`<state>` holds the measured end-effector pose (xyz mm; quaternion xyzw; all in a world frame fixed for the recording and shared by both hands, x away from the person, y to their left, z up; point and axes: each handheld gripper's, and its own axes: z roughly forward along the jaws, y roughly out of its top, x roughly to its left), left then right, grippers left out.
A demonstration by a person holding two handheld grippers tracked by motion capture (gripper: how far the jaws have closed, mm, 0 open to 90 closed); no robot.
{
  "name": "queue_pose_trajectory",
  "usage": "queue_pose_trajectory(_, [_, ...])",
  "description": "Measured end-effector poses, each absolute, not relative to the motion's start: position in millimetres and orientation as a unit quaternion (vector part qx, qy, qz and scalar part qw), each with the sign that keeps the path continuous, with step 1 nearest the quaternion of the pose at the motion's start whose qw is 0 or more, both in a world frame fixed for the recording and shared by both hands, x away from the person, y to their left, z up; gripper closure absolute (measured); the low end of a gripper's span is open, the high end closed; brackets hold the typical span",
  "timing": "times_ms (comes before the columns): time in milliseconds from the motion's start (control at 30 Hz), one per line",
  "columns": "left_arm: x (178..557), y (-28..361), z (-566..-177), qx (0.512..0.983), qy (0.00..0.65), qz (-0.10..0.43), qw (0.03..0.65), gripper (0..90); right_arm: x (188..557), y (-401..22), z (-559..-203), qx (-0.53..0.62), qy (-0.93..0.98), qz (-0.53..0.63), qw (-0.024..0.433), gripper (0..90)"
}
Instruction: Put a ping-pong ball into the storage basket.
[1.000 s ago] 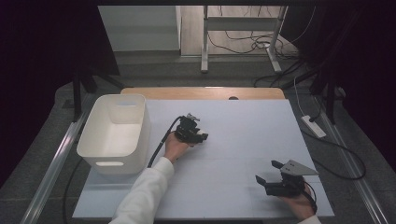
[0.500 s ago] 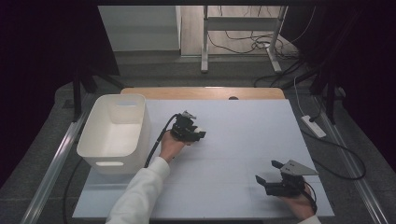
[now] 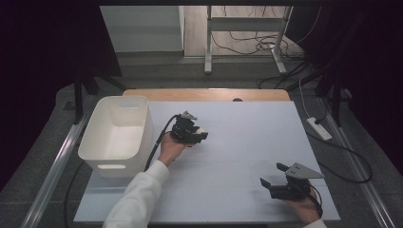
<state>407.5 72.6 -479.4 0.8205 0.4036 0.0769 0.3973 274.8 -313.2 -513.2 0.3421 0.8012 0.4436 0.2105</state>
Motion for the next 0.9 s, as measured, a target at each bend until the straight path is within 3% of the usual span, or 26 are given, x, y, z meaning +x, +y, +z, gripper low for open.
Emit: queue_pose_trajectory(900, [385, 90, -450, 0.804, 0.389, 0.091, 0.441, 50.7, 275, -313, -513, 0.343, 0.799, 0.445, 0.214, 12.4])
